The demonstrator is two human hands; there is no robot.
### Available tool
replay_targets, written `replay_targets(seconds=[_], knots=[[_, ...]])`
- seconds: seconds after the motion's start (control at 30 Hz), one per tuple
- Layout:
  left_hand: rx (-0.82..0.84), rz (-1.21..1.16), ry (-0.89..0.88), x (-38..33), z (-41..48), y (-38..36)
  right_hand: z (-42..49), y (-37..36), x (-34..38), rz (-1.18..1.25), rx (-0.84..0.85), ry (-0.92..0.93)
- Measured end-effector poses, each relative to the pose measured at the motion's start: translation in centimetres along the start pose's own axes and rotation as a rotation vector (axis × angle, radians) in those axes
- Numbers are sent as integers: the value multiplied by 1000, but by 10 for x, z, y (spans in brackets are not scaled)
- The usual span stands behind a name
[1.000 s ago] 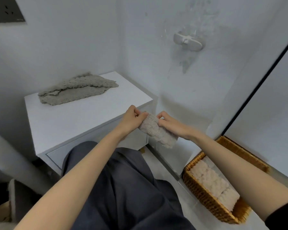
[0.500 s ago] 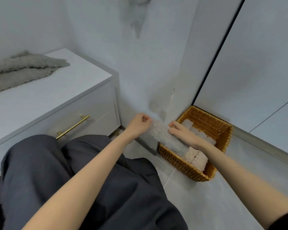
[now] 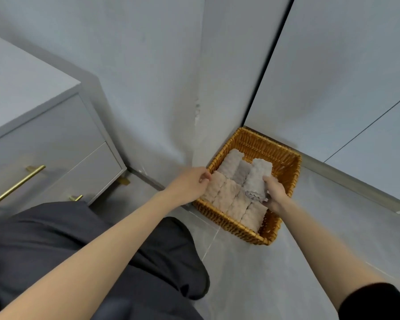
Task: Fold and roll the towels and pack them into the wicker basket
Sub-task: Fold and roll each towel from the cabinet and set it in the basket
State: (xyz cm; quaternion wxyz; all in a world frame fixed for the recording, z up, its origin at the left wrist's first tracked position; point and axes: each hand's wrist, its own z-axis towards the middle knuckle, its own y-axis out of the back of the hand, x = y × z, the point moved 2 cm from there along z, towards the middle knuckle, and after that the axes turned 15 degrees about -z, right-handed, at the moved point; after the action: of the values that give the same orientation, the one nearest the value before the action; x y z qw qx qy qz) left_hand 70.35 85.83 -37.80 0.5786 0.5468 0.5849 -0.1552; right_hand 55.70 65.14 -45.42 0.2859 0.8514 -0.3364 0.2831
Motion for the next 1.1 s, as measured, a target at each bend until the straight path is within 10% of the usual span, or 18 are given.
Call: replay_targets(seconds=[0.77,1.1], knots=[[252,107,117,83,66,-72,172,-60,-7,-169,-126,-88],[311,87,141,83,68,-70,173,-60,-4,-861,-324,179]])
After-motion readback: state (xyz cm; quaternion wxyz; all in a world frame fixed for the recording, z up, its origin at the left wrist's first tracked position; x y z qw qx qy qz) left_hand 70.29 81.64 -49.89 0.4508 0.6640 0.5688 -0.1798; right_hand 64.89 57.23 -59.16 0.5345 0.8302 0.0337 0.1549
